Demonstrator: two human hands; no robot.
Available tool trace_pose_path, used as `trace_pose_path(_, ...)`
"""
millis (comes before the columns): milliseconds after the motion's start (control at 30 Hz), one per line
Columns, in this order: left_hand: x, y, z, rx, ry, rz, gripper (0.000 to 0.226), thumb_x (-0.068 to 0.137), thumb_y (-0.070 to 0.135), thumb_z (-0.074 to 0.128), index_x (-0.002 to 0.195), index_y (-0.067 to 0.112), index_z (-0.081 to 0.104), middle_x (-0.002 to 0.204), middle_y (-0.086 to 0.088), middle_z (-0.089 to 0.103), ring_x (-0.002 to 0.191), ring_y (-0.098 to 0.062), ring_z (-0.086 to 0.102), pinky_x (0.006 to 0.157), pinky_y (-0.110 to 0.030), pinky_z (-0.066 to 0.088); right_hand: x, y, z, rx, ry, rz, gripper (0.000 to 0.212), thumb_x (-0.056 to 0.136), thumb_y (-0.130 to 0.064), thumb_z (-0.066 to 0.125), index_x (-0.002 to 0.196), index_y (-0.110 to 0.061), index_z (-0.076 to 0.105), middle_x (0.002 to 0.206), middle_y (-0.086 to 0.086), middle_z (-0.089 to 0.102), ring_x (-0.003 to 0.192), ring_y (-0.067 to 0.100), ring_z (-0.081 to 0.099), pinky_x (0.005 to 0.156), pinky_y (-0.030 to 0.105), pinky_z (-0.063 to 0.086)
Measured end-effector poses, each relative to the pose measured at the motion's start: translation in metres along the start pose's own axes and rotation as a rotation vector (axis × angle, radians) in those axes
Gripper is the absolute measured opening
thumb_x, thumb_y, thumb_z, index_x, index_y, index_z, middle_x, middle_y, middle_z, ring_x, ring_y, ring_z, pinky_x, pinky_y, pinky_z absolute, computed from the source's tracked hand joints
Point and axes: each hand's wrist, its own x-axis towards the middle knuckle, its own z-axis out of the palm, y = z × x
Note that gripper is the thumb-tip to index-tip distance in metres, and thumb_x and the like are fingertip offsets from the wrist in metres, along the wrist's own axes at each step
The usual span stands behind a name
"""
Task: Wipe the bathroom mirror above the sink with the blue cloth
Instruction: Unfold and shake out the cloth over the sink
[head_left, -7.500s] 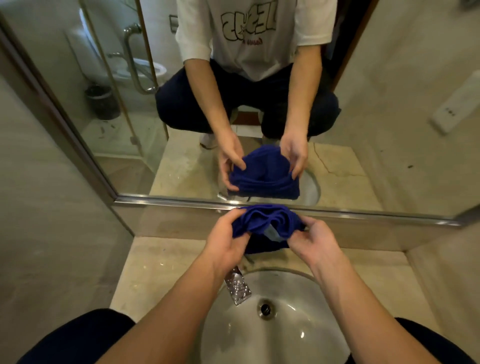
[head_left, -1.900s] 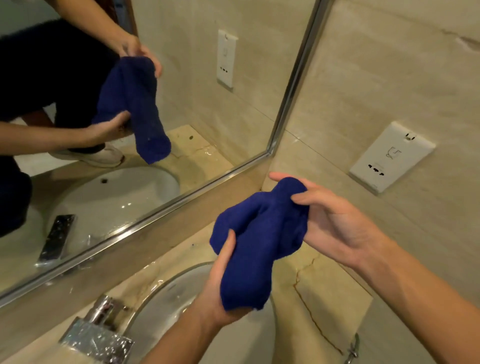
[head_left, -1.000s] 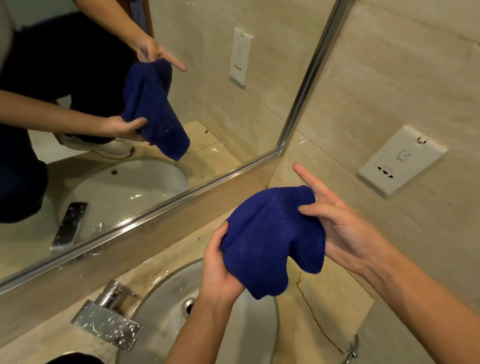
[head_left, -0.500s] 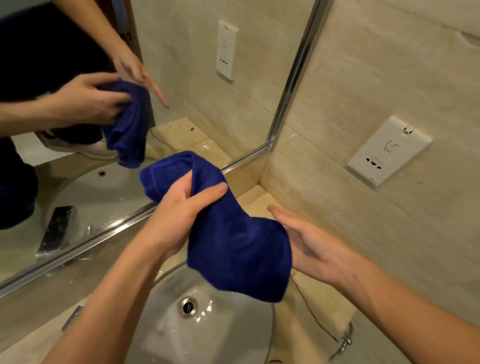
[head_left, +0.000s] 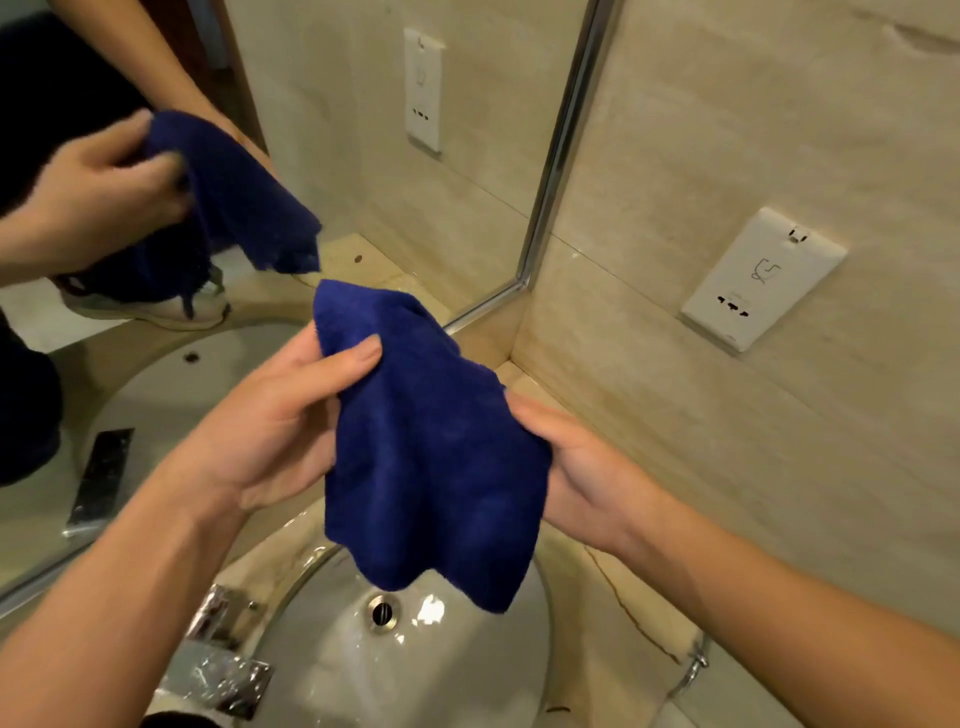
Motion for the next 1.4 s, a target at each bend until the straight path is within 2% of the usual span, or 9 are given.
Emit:
trace_pose_path(200, 0.008, -0.025, -0.005, 0.107, 0.423, -0.088, 0.018, 0.090, 0.012, 0.058, 0.106, 0.010, 0.066, 0.097, -0.008, 0.075, 0.088, -0.018, 0.072, 0.069, -0.026, 0.059, -0.004, -0.023, -0.010, 0.068, 0.263, -0.265, 0.056, 0.085, 0.013, 0.054, 0.134, -0.014, 0.050, 0.122, 0.022, 0.065, 0.110, 0.029, 0.066, 0.098, 0.040, 0.050)
trace_pose_path(367, 0.017, -0.036, -0.018, 0.696, 0.602, -0.171, 0.028, 0.081, 0.033, 0.077, 0.101, 0.015, 0.068, 0.089, -0.003, 0.077, 0.090, -0.021, 0.072, 0.079, -0.036, 0.055, -0.011, -0.033, -0.005, -0.403, 0.441, -0.477, 0.037, 0.086, 0.009, 0.061, 0.117, -0.011, 0.061, 0.082, 0.003, 0.072, 0.078, 0.016, 0.070, 0.070, 0.027, 0.054)
trace_pose_path(467, 0.024, -0.037, -0.009, 0.627, 0.722, -0.089, 0.048, 0.081, 0.029, 0.078, 0.121, 0.015, 0.054, 0.096, -0.006, 0.074, 0.082, -0.013, 0.069, 0.066, -0.024, 0.049, -0.013, -0.042, -0.012, -0.616, 0.500, -0.573, 0.021, 0.087, 0.002, 0.066, 0.101, -0.014, 0.066, 0.077, 0.000, 0.071, 0.074, 0.011, 0.069, 0.069, 0.023, 0.052)
trace_pose_path(600, 0.027, -0.036, -0.003, 0.465, 0.479, -0.030, 0.072, 0.084, 0.002, 0.072, 0.142, 0.026, 0.038, 0.105, -0.003, 0.072, 0.088, -0.006, 0.070, 0.073, -0.016, 0.054, -0.010, -0.056, -0.023, -1.019, 0.542, -0.568, 0.027, 0.090, -0.004, 0.063, 0.099, -0.029, 0.067, 0.086, -0.009, 0.067, 0.080, 0.006, 0.065, 0.071, 0.014, 0.049)
trace_pose_path(833, 0.032, -0.038, -0.006, 1.232, 0.377, 0.197, 0.066, 0.083, 0.007, 0.068, 0.142, 0.028, 0.048, 0.113, 0.005, 0.065, 0.103, -0.017, 0.065, 0.094, -0.040, 0.054, -0.008, -0.058, -0.024, -1.358, 0.304, -0.195, 0.059, 0.082, -0.003, 0.067, 0.138, -0.010, 0.050, 0.127, 0.003, 0.059, 0.114, 0.015, 0.058, 0.097, 0.026, 0.047)
trace_pose_path(1067, 0.039, -0.038, -0.005, 1.476, 0.315, 0.383, 0.059, 0.079, -0.002, 0.065, 0.135, 0.014, 0.053, 0.128, -0.004, 0.061, 0.118, -0.021, 0.055, 0.096, -0.018, 0.035, 0.000, -0.055, -0.025, -1.732, 0.473, -0.398, 0.024, 0.086, -0.013, 0.063, 0.107, -0.021, 0.055, 0.107, -0.003, 0.051, 0.099, 0.020, 0.052, 0.082, 0.031, 0.042)
trace_pose_path(1167, 0.040, -0.044, -0.005, 1.575, 0.376, 0.460, 0.040, 0.078, -0.001, 0.064, 0.115, 0.011, 0.062, 0.105, -0.009, 0.062, 0.101, -0.030, 0.055, 0.088, -0.031, 0.042, -0.001, -0.053, -0.020, -1.865, 0.631, -0.580, 0.019, 0.090, -0.019, 0.060, 0.107, -0.017, 0.053, 0.109, 0.002, 0.048, 0.100, 0.024, 0.048, 0.080, 0.037, 0.043)
trace_pose_path(1300, 0.041, -0.041, -0.013, 1.514, 0.548, 0.576, 0.014, 0.081, 0.011, 0.068, 0.096, 0.012, 0.067, 0.106, -0.011, 0.049, 0.105, -0.028, 0.045, 0.090, -0.021, 0.033, -0.003, -0.063, -0.028, -1.675, 0.544, -0.705, 0.018, 0.089, -0.022, 0.064, 0.097, -0.012, 0.051, 0.113, 0.005, 0.047, 0.106, 0.022, 0.045, 0.082, 0.029, 0.040)
trace_pose_path(1400, 0.038, -0.033, -0.005, 0.961, 0.396, 0.391, 0.010, 0.091, 0.011, 0.065, 0.097, 0.017, 0.059, 0.113, 0.007, 0.056, 0.111, -0.006, 0.053, 0.094, -0.018, 0.041, -0.013, -0.068, -0.029, -1.116, 0.335, -0.599, 0.017, 0.093, -0.014, 0.063, 0.093, -0.010, 0.046, 0.089, 0.005, 0.061, 0.079, 0.016, 0.055, 0.071, 0.028, 0.044)
